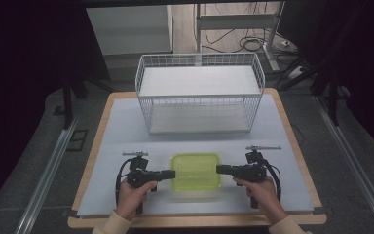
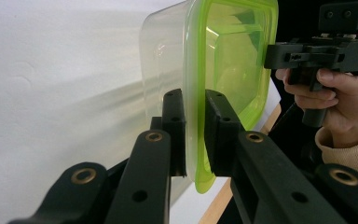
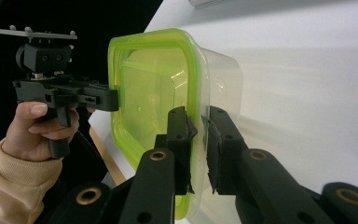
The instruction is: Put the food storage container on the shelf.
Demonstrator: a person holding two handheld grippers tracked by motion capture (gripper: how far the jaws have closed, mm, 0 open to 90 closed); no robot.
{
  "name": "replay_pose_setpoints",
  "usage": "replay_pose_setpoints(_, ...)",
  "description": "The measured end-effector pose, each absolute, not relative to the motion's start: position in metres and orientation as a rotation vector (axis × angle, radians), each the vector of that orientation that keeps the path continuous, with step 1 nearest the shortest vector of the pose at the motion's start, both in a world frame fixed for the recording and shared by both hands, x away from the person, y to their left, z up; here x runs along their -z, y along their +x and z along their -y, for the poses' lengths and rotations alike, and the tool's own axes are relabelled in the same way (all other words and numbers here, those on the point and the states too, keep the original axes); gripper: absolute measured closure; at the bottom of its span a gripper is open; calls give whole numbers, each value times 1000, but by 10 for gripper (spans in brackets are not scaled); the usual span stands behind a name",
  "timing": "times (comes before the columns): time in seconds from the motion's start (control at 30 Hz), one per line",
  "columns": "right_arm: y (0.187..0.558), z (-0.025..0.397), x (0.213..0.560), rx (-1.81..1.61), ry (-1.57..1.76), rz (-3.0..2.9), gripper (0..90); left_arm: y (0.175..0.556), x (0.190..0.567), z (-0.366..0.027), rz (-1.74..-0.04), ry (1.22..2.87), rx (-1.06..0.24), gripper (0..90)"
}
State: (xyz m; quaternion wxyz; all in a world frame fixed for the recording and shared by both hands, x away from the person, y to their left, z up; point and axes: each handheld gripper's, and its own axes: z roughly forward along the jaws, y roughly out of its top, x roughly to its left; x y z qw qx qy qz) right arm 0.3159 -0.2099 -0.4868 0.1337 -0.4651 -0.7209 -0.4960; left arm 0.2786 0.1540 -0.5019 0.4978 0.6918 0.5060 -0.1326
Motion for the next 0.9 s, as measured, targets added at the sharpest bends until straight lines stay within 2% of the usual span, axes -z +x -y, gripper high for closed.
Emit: replay_pose_setpoints(0.9,337,208,428,1561,-1332,2114,805,306,439,-155,-1180,1671,247,807)
